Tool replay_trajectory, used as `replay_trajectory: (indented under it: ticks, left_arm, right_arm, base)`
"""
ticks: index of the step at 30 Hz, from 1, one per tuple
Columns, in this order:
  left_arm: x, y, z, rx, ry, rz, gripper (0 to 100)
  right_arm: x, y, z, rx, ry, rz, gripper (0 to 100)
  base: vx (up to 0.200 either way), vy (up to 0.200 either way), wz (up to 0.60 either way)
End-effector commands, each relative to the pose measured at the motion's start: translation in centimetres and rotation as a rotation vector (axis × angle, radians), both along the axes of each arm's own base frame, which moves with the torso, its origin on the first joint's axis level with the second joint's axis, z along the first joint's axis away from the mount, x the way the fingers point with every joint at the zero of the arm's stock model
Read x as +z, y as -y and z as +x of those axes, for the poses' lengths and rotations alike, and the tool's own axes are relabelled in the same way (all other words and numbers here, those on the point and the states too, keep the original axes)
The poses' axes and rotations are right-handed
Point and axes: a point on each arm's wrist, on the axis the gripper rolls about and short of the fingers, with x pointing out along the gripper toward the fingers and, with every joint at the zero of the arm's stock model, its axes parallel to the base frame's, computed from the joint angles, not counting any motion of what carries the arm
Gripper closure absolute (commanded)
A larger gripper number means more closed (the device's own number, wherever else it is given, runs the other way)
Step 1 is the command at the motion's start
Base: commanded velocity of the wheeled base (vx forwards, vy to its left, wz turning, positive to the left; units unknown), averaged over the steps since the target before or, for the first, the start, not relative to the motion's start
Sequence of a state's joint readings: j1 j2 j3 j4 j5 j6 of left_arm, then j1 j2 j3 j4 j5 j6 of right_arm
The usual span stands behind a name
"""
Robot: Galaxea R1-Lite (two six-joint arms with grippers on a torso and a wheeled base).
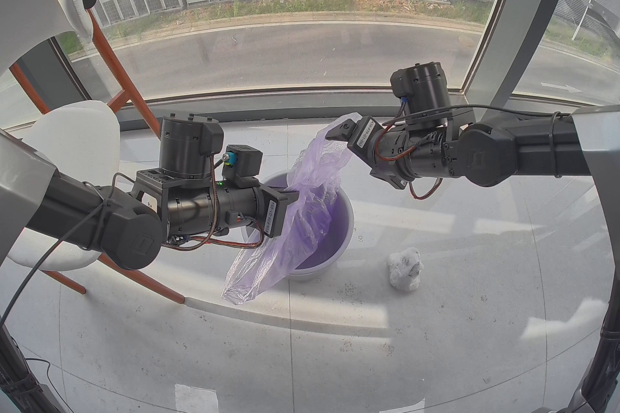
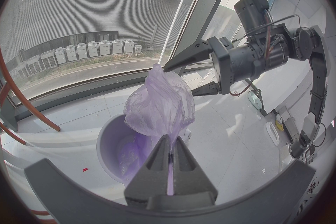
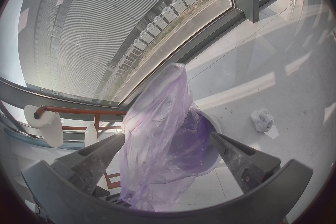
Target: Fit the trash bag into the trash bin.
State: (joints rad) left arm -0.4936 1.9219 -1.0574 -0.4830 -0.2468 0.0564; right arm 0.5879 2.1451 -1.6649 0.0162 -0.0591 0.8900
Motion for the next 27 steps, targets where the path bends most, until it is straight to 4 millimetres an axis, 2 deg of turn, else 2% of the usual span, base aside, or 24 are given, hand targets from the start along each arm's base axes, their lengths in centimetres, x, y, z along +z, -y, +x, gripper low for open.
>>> replay_trajectory:
  ticks: [1, 4, 5, 18, 21, 27]
  left_arm:
    - [0.0, 0.0, 0.0, 0.000, 0.000, -0.001, 100]
    - [-0.1, 0.0, 0.0, 0.000, -0.004, -0.001, 100]
    - [-0.1, 0.0, 0.0, 0.000, -0.004, -0.001, 100]
    - [-0.1, 0.0, 0.0, 0.000, -0.007, -0.003, 100]
    - [-0.3, -0.1, 0.1, 0.006, -0.011, 0.002, 100]
    - [-1.4, 0.0, 1.2, 0.018, 0.015, -0.012, 100]
  right_arm:
    - [-1.3, -1.1, 0.4, 0.011, -0.015, -0.011, 0]
    - [-1.6, -1.4, 0.6, 0.006, -0.014, -0.016, 0]
    - [-1.6, -1.5, 0.7, 0.005, -0.013, -0.017, 100]
    - [-1.4, -1.7, 0.4, 0.003, -0.006, -0.019, 100]
    - [-1.9, -1.9, 0.3, 0.007, -0.017, -0.029, 100]
    - [-2.1, -2.1, 0.5, 0.024, -0.002, -0.051, 100]
  base:
    - [0.000, 0.000, 0.00]
    - [0.000, 0.000, 0.00]
    - [0.000, 0.000, 0.00]
    - [0.000, 0.000, 0.00]
    - [0.000, 0.000, 0.00]
    - [0.000, 0.000, 0.00]
